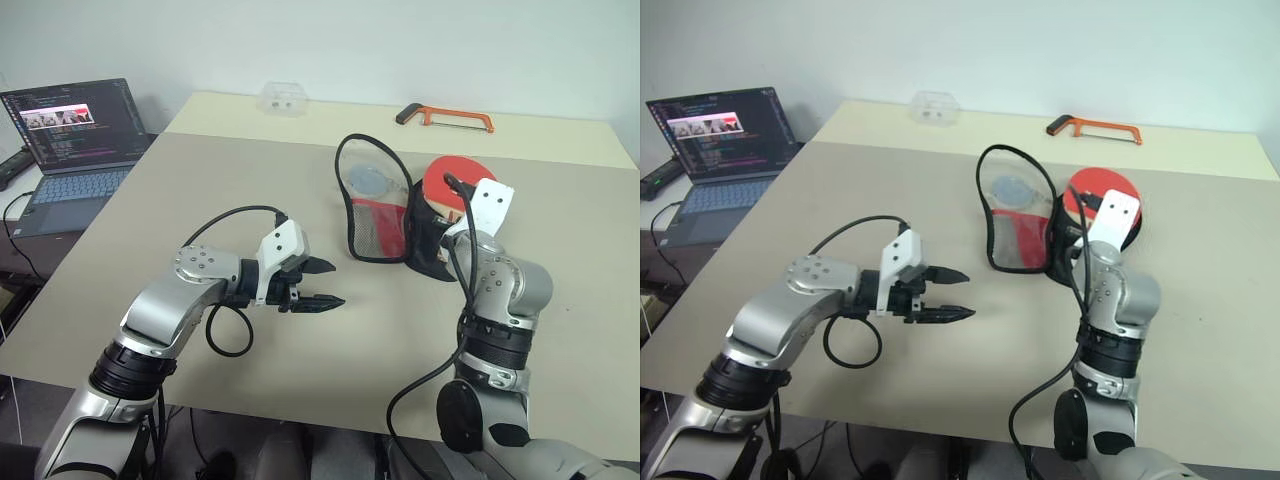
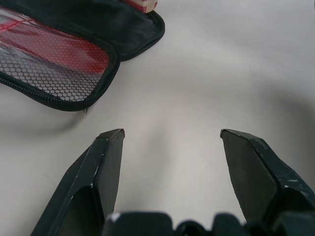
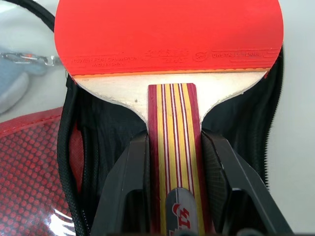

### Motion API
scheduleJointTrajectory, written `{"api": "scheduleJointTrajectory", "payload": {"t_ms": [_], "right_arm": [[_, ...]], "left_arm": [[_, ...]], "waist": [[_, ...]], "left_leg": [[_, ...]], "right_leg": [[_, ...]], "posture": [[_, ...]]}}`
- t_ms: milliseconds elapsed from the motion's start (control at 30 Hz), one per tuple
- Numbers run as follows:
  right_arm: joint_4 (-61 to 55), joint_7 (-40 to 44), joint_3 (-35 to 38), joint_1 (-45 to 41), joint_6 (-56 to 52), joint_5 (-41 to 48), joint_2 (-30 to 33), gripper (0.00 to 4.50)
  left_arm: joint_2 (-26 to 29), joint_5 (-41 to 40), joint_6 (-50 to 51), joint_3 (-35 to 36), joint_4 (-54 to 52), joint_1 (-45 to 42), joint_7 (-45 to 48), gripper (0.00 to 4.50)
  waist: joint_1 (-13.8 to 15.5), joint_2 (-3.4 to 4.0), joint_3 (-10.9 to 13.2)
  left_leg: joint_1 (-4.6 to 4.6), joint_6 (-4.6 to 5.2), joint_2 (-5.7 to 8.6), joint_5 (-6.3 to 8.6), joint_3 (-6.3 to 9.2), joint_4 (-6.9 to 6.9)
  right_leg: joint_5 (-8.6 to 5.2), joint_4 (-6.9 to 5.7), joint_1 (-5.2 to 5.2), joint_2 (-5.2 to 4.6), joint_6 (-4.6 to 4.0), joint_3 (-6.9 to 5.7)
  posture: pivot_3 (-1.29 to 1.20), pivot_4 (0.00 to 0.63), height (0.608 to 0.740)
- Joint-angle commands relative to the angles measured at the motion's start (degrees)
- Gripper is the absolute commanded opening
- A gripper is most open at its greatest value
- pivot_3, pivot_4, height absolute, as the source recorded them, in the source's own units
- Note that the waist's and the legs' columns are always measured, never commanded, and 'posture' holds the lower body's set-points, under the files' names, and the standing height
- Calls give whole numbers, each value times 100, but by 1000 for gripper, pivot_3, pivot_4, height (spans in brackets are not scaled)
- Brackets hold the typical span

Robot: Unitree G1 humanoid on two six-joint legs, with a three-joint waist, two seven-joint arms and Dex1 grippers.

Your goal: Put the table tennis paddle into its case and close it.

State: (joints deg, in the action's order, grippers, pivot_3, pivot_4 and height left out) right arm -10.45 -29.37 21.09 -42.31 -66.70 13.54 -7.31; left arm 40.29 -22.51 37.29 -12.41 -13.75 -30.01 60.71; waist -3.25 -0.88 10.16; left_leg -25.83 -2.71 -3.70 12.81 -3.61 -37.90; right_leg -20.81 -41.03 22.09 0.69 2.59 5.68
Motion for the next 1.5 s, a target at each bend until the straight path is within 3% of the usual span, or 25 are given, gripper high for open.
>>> {"api": "scheduleJointTrajectory", "payload": {"t_ms": [33,733,933,1067,1167,1300,1400,1500], "right_arm": [[-51,-82,-10,-187,306,156,-717,1084],[657,-311,-94,-212,403,535,-544,1084],[450,-83,-246,-320,506,610,-354,2992],[-246,230,-290,-414,-66,809,63,4440],[-1224,951,-263,-345,-1134,1201,900,4474],[-1990,3045,249,371,-2188,2367,3280,4474],[-1776,4995,657,1617,-1040,2722,4731,4474],[-1339,6796,1255,2862,806,2598,5215,4474]], "left_arm": [[59,-16,5,90,-212,-59,8,3399],[109,26,53,118,-246,-151,-37,3399],[47,160,-112,131,37,-340,-84,3399],[-263,558,-513,244,747,-737,-611,3399],[-300,420,-651,500,1070,-945,-505,3399],[-49,21,-690,975,1629,-1134,72,3399],[-89,387,-1015,834,2457,-1371,44,3399],[-417,756,-1354,670,3289,-1643,-222,3399]], "waist": [[0,0,0],[-3,-1,-1],[-4,-1,-1],[2,-1,-1],[12,-2,-1],[131,-6,-1],[176,-7,-2],[156,-10,0]], "left_leg": [[0,0,0,0,0,0],[0,0,-1,-1,4,-1],[1,0,-1,-3,5,-1],[0,1,0,-5,6,-2],[-2,3,-1,-6,9,-2],[-10,3,-6,-5,16,1],[-9,11,7,0,14,6],[-4,28,8,9,18,-2]], "right_leg": [[0,0,0,0,0,0],[0,-3,0,0,0,-3],[0,-6,0,1,0,-4],[0,-8,0,1,0,-5],[0,-8,0,0,0,-8],[0,6,-3,-7,0,-21],[-1,22,-10,-4,1,-22],[-1,27,-26,8,1,-15]], "posture": [[0,150,740],[0,150,740],[0,150,740],[0,150,740],[0,150,740],[0,150,740],[0,150,740],[0,150,740]]}}
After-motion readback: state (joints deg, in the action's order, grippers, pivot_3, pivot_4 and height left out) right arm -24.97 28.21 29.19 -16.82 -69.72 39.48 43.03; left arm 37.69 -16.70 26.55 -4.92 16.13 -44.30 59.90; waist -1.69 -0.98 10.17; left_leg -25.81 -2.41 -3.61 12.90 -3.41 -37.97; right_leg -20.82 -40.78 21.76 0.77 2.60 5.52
